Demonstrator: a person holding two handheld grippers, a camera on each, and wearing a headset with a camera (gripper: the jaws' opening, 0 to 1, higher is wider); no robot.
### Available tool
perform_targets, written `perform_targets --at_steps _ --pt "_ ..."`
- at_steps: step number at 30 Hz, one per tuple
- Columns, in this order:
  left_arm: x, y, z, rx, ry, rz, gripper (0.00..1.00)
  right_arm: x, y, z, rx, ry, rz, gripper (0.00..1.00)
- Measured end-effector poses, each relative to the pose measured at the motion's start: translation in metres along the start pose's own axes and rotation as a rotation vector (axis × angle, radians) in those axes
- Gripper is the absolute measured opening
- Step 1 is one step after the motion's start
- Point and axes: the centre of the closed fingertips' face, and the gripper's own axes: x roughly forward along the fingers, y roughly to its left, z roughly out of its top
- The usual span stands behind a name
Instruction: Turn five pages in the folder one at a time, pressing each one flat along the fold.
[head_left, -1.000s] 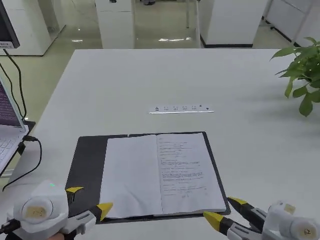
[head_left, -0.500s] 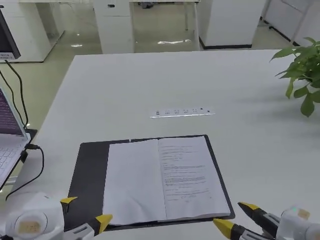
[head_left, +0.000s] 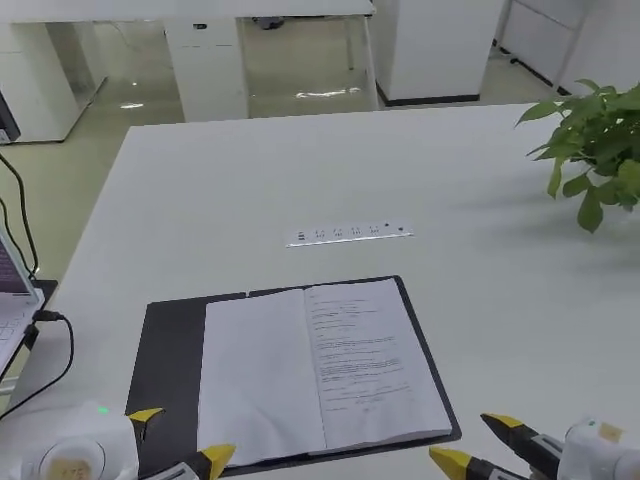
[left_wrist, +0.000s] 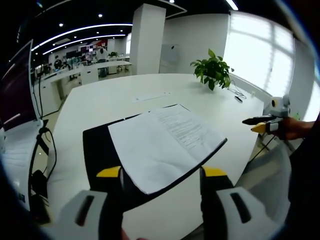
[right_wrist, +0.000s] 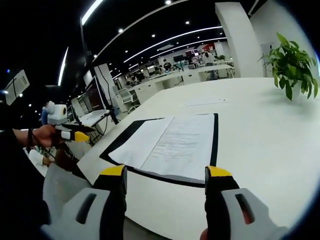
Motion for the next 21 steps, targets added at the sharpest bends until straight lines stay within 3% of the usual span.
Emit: perform_targets --at_steps 4,9,13,21 --pt "0.003 -0.006 0.000 0.017 0.011 -0.022 0.61 -0.004 0.001 -0.003 0.003 0.003 -0.009 0.64" --pt "0.009 -0.016 0.000 0.058 0.035 -0.058 0.60 -0.014 0.000 0.003 0.048 -0.046 -0.023 0.64" --pt "0.017 -0.024 0.004 0.089 0.049 -0.086 0.60 -0.017 -0.003 0.000 0.062 -0.050 -0.032 0.64" --pt "0.041 -0.045 0.025 0.118 0.049 -0.141 0.57 -0.018 -0.001 -0.003 0.073 -0.042 -0.019 0.65"
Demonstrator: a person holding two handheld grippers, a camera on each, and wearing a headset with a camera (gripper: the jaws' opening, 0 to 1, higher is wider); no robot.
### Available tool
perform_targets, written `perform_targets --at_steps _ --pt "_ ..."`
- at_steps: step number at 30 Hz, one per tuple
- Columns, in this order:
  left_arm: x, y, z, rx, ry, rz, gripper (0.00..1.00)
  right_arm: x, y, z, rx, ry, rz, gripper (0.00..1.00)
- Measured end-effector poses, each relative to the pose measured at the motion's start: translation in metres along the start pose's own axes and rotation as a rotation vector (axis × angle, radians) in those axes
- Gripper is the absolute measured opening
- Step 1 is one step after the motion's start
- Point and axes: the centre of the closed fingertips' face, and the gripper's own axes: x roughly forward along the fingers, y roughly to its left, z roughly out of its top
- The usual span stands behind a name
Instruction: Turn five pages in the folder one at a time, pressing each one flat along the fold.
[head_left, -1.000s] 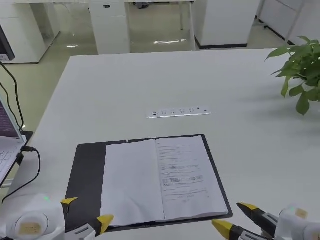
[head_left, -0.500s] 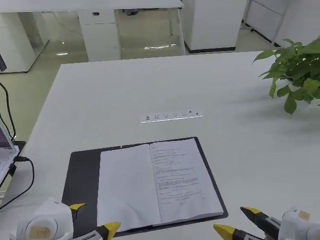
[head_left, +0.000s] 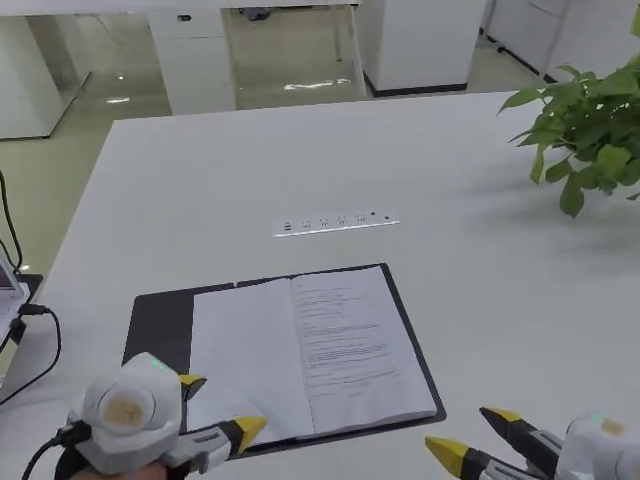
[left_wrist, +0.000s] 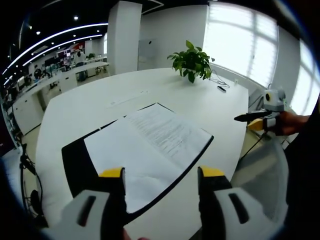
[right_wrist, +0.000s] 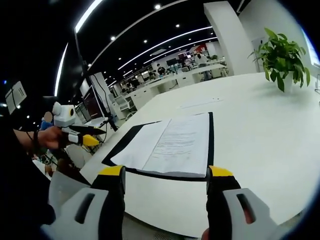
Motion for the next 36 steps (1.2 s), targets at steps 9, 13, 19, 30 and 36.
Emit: perform_targets --at_steps 9,13,19,30,36 --pt "0.036 -0.022 0.024 -0.012 0.007 -0.071 0.54 0.010 0.003 0.002 -0.011 0.025 0.040 0.63" --pt "0.052 -0.037 0.032 -0.054 0.001 -0.113 0.54 0.011 0.003 -0.001 -0.026 0.049 0.053 0.63" --pt "0.073 -0.054 0.040 -0.009 0.024 -0.142 0.54 0.009 -0.007 -0.003 -0.013 0.053 0.057 0.64" --pt "0.118 -0.081 0.053 0.059 0.071 -0.197 0.53 0.010 -0.024 -0.007 0.019 0.066 0.065 0.64" --pt "0.142 -0.092 0.050 0.070 0.103 -0.213 0.52 0.011 -0.030 -0.018 0.021 0.110 0.078 0.64"
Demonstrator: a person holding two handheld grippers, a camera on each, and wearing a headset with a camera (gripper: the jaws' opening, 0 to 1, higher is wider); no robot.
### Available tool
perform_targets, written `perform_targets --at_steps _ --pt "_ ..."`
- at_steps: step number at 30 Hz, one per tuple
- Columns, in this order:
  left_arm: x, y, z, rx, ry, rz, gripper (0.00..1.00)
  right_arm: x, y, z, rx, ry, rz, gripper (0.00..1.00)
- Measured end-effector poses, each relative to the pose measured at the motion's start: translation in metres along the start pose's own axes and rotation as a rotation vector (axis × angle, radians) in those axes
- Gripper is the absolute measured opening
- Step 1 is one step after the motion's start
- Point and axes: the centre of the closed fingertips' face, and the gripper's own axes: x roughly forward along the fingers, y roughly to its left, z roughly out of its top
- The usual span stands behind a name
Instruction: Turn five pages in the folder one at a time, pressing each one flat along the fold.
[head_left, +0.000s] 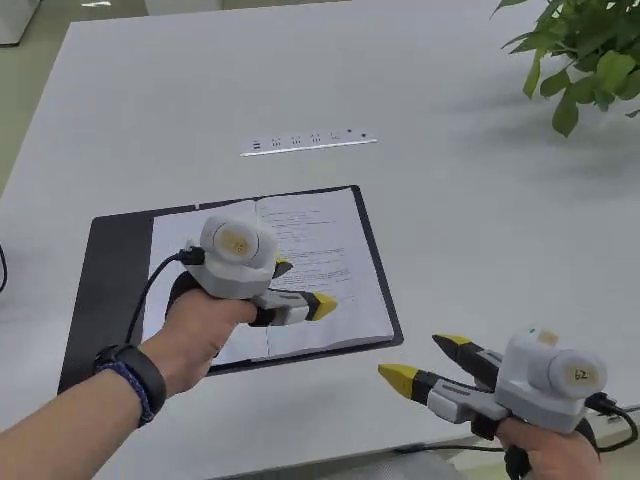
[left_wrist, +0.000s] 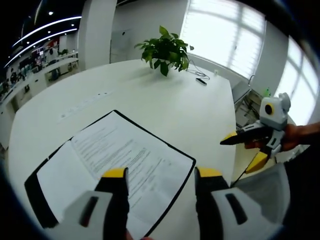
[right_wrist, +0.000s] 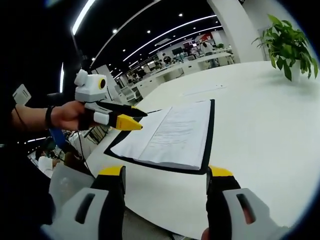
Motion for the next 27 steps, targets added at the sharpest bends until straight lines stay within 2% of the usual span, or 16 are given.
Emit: perform_targets --at_steps 8,11,15,21,24,27 --pt "0.030 -0.008 -0.011 0.009 0.048 -0.022 0.53 -0.002 -0.009 -0.001 0.044 -0.017 0.011 0.64" --pt "0.043 -0.007 -0.018 0.005 0.079 -0.006 0.53 -0.001 -0.012 -0.006 0.033 0.013 0.017 0.64" --pt "0.054 -0.010 -0.021 -0.005 0.088 -0.004 0.55 0.000 -0.016 -0.007 0.040 0.021 0.025 0.64" --pt "0.077 -0.015 -0.025 0.022 0.092 0.021 0.59 0.002 -0.017 -0.010 0.050 0.033 0.037 0.63" --pt "0.086 -0.016 -0.030 0.044 0.107 0.041 0.60 0.002 -0.016 -0.013 0.055 0.040 0.044 0.63" --pt "0.096 -0.014 -0.037 0.040 0.129 0.068 0.61 0.001 -0.017 -0.016 0.059 0.042 0.046 0.62"
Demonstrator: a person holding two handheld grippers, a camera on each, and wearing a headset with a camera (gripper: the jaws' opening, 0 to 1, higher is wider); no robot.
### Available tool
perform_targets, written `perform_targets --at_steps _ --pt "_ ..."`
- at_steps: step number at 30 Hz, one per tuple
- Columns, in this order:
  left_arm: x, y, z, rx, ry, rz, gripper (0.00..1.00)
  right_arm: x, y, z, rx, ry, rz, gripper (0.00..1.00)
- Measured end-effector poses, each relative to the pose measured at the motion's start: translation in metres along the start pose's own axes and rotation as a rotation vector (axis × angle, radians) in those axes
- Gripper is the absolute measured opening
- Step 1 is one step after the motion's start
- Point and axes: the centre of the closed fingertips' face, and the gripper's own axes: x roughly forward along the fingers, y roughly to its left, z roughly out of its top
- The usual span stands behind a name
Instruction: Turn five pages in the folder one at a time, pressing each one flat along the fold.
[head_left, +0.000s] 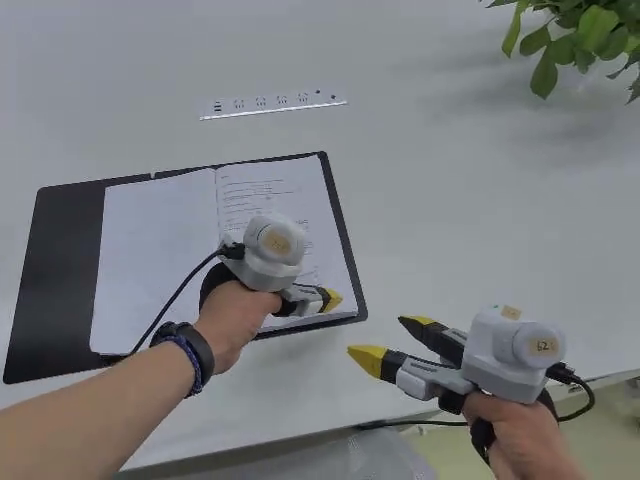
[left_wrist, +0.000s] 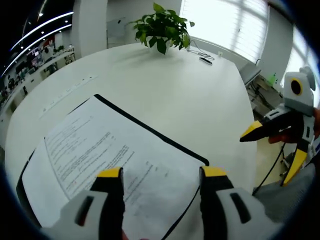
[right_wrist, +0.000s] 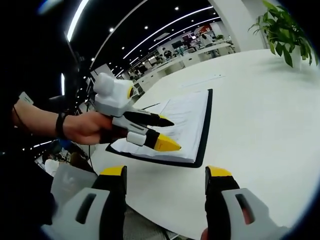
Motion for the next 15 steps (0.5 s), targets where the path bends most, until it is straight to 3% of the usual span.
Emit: perform_targets --at_steps 3,5,7,9,11,15 --pt "0.008 -0.004 0.001 -0.041 -0.010 0.010 0.62 0.001 -0.003 -0.008 0.018 0.019 0.003 0.62" --pt "0.012 -0.007 0.000 -0.029 -0.008 0.023 0.63 0.000 -0.004 -0.010 0.017 0.026 0.004 0.61" --pt "0.014 -0.006 -0.005 0.028 0.018 0.049 0.63 -0.001 -0.004 -0.010 0.019 0.026 0.007 0.61" --pt "0.014 -0.002 -0.009 0.135 0.027 0.074 0.60 -0.001 -0.006 -0.010 0.024 0.026 0.007 0.61" --pt "0.013 -0.003 -0.008 0.075 0.012 0.064 0.60 -0.001 -0.009 -0.011 0.034 0.026 0.006 0.60" --pt "0.009 0.003 -0.010 0.099 0.016 0.042 0.52 0.001 -0.011 -0.009 0.036 0.025 0.009 0.58"
